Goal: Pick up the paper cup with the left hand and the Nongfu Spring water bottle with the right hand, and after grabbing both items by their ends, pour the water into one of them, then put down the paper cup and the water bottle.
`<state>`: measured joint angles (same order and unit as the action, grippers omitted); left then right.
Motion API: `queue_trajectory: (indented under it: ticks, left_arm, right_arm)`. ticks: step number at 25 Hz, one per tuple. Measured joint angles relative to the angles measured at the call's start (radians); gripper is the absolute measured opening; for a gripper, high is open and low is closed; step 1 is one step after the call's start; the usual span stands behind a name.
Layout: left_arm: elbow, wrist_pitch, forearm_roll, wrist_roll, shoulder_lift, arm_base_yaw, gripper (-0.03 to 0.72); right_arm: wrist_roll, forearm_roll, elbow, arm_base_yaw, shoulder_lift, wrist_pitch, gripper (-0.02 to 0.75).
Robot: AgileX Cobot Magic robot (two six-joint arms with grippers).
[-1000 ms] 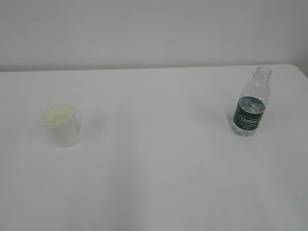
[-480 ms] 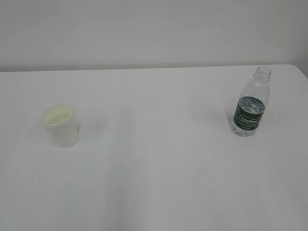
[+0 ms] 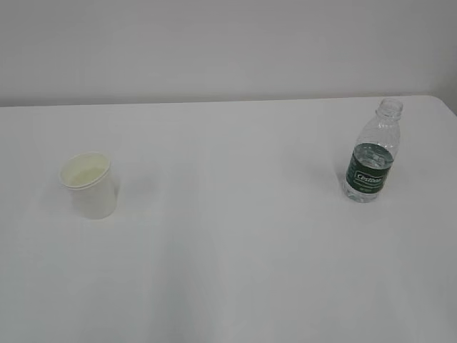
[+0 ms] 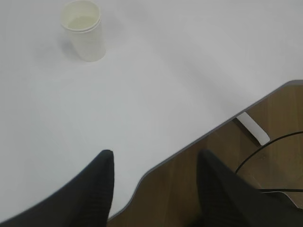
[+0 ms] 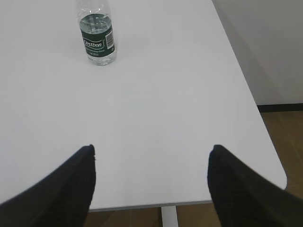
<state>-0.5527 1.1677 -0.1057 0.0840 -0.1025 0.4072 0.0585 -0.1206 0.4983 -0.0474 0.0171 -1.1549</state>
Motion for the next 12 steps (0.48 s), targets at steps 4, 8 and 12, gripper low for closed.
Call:
queue_trajectory:
  ticks: [4, 8, 12]
  left_arm:
    - [0.000, 0.002, 0.000, 0.000, 0.002, 0.000, 0.397]
    - [0.000, 0.002, 0.000, 0.000, 0.002, 0.000, 0.397]
    - [0.000, 0.002, 0.000, 0.000, 0.002, 0.000, 0.396]
  right_arm:
    - [0.000, 0.000, 0.000, 0.000, 0.000, 0.000, 0.557]
    - [0.000, 0.000, 0.000, 0.000, 0.000, 0.000, 0.555]
    - [0.000, 0.000, 0.000, 0.000, 0.000, 0.001, 0.555]
